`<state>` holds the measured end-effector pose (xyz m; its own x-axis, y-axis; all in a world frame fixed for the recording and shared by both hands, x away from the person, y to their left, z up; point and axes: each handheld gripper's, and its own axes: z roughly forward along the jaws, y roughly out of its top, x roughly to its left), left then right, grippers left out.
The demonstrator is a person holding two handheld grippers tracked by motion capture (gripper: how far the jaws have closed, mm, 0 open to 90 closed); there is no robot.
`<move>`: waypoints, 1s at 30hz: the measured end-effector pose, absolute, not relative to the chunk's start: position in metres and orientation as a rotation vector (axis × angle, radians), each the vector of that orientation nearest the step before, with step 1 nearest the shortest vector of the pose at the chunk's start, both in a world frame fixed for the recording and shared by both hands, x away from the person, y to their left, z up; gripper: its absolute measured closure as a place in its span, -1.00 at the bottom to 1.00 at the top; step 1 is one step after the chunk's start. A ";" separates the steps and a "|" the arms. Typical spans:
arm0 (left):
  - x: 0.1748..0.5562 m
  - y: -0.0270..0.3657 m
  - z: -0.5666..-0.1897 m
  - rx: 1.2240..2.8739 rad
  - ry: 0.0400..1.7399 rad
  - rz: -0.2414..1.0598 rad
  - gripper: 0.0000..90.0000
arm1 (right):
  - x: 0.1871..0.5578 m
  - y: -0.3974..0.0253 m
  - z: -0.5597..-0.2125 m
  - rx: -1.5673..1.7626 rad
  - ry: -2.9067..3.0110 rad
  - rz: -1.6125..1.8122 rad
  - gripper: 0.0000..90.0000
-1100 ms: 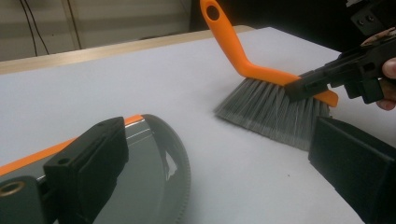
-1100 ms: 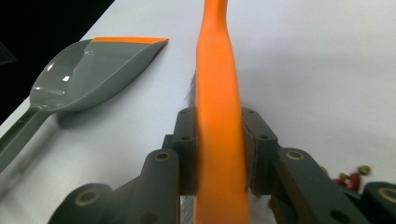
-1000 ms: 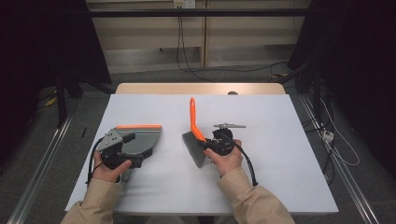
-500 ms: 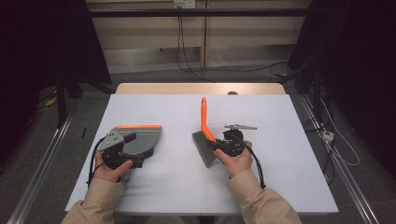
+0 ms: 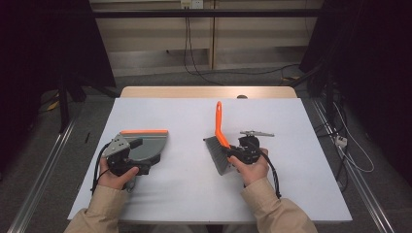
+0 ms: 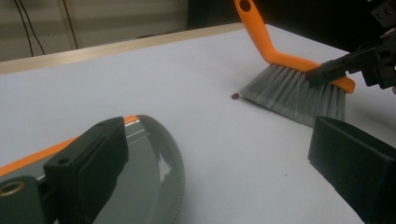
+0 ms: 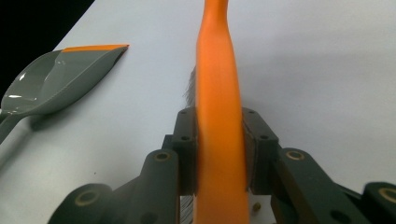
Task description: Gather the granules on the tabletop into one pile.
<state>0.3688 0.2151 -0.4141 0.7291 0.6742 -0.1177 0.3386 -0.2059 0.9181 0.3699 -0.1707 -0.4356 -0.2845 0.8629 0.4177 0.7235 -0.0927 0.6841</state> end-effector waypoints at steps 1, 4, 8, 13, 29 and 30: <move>0.369 0.215 -0.414 1.812 0.793 0.374 -0.89 | 0.370 -0.172 -0.435 1.776 2.003 1.319 0.57; 0.369 0.215 -0.414 1.817 0.790 0.375 -0.89 | 0.369 -0.174 -0.435 1.786 1.993 1.323 0.57; 0.369 0.214 -0.414 1.814 0.795 0.372 -0.89 | 0.369 -0.174 -0.434 1.802 1.974 1.354 0.58; 0.369 0.215 -0.414 1.814 0.791 0.372 -0.89 | 0.374 -0.167 -0.426 1.788 1.957 1.426 0.58; 0.370 0.218 -0.414 1.803 0.800 0.371 -0.89 | 0.409 -0.131 -0.435 1.809 2.007 1.359 0.58; 0.370 0.218 -0.414 1.807 0.800 0.372 -0.89 | 0.408 -0.134 -0.435 1.818 2.002 1.360 0.58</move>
